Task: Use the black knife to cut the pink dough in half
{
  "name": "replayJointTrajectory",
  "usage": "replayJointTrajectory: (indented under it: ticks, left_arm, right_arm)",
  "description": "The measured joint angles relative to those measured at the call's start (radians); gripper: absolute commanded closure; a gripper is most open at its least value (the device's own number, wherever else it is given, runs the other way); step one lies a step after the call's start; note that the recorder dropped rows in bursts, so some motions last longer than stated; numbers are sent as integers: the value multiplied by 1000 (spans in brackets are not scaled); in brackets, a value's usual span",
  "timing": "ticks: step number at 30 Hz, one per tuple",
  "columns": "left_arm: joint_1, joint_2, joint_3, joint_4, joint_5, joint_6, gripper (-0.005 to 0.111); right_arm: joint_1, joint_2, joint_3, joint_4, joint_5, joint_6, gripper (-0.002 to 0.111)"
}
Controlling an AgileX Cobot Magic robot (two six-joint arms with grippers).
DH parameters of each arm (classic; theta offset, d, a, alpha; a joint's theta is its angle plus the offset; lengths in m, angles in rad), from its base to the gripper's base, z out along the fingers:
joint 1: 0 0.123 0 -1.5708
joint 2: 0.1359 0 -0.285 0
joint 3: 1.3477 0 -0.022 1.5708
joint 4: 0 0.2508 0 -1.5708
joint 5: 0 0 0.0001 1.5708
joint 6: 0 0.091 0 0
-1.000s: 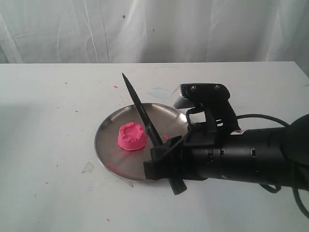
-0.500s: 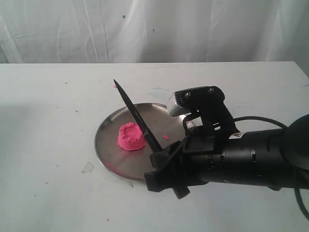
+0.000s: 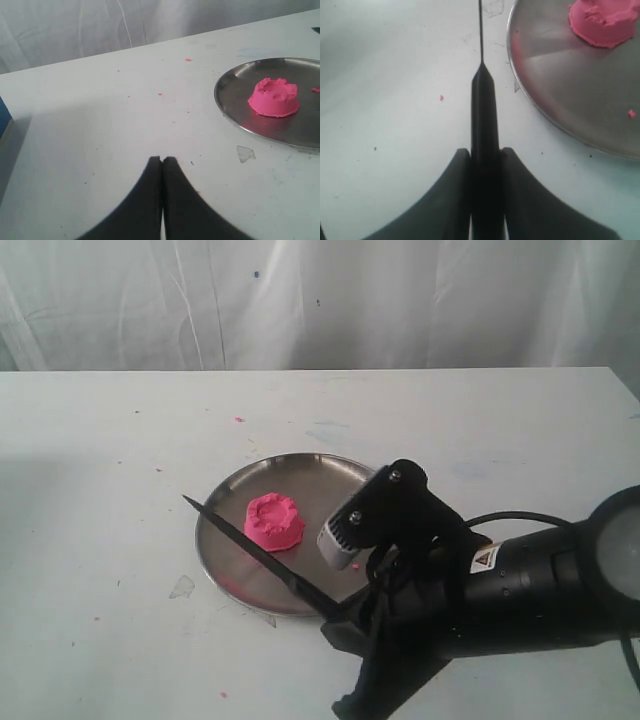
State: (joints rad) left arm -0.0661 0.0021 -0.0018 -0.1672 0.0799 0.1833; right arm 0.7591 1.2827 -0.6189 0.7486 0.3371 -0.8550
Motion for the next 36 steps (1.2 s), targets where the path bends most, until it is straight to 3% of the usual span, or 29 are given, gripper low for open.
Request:
replayJointTrajectory:
  ticks: [12, 21, 28, 36]
  left_arm:
    - [0, 0, 0, 0, 0, 0, 107]
    - [0, 0, 0, 0, 0, 0, 107]
    - [0, 0, 0, 0, 0, 0, 107]
    - [0, 0, 0, 0, 0, 0, 107]
  right_arm:
    - [-30, 23, -42, -288, -50, 142, 108]
    - [-142, 262, -334, -613, 170, 445, 108]
    - [-149, 425, -480, -658, 286, 495, 108]
    - [-149, 492, -569, -658, 273, 531, 108]
